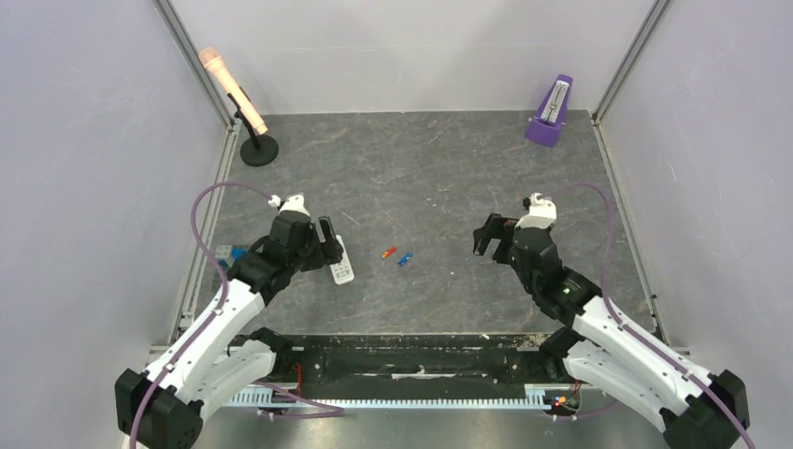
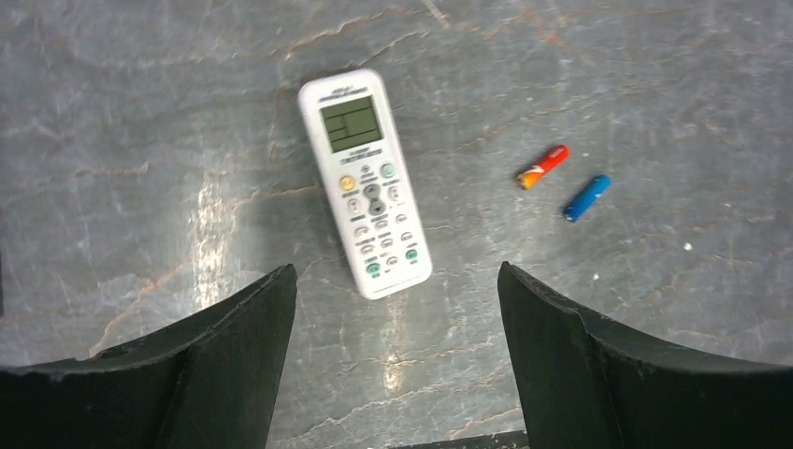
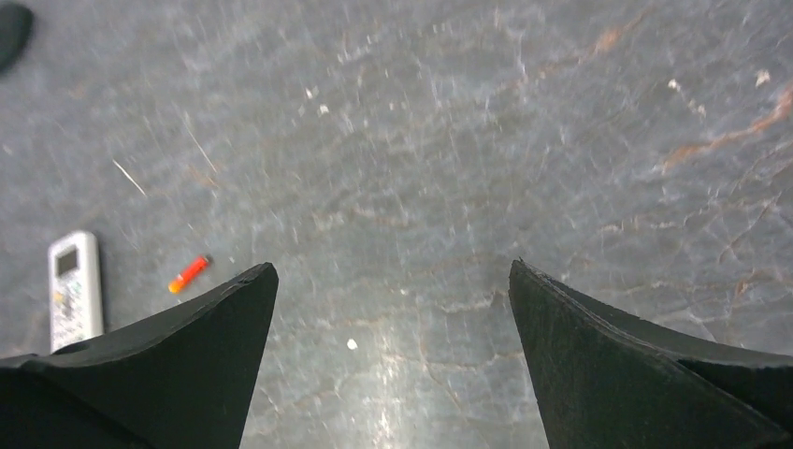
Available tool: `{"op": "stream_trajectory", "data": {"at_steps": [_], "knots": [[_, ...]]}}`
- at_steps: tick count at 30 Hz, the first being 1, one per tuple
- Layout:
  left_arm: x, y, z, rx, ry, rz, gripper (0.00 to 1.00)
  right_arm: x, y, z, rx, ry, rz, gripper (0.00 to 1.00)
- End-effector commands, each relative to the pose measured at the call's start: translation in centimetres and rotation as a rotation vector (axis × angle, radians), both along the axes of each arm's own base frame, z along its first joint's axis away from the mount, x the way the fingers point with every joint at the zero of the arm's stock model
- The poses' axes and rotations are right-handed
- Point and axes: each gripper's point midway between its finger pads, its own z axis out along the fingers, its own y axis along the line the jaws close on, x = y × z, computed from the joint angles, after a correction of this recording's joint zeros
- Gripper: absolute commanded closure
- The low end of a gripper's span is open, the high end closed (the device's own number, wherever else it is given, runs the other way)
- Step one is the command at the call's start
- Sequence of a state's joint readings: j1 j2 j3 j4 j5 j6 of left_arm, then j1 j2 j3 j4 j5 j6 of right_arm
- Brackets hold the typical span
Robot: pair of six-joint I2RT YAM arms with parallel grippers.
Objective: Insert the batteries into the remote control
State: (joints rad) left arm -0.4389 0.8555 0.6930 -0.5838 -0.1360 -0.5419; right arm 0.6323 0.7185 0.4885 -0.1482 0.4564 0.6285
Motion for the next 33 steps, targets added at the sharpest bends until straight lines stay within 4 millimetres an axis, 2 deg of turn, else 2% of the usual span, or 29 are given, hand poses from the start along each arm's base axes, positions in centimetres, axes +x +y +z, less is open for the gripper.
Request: {"op": "stream_trajectory", "data": {"at_steps": [1,4,8,12,17,24,29,33], "knots": [[0.4,1.5,-2.5,-0.005,0.049,0.187,0.16,-0.3,1.7,0.3,0.002,0.09,0.064,0.02],[0.6,1.7,-4.5,0.05,0.126,0.209,0.13,-0.5,2.2,-0.5,-0.033,0.147,0.102,0.02],[1.9,-0.2,-6.2,0.035,0.189,0.149,0.11,-0.1,2.9,-0.6,-0.134,0.187,0.173,0.02],[3.5,-1.1,-6.4,0.02,0.173,0.145,0.1,0.4,3.2,-1.0,-0.203,0.229,0.198,0.02],[5.3,-0.2,-7.3,0.081,0.15,0.209,0.1,0.6,4.0,-3.0,-0.205,0.28,0.223,0.02],[6.4,-0.5,-9.7,0.133,0.249,0.249,0.17,0.4,4.8,-5.2,-0.227,0.351,0.261,0.02],[6.7,-0.5,-10.6,0.139,0.287,0.299,0.23,-0.1,5.5,-6.6,-0.211,0.406,0.291,0.02],[6.1,0.0,-11.4,0.155,0.308,0.323,0.35,-0.2,5.9,-7.2,-0.198,0.432,0.298,0.02]]}}
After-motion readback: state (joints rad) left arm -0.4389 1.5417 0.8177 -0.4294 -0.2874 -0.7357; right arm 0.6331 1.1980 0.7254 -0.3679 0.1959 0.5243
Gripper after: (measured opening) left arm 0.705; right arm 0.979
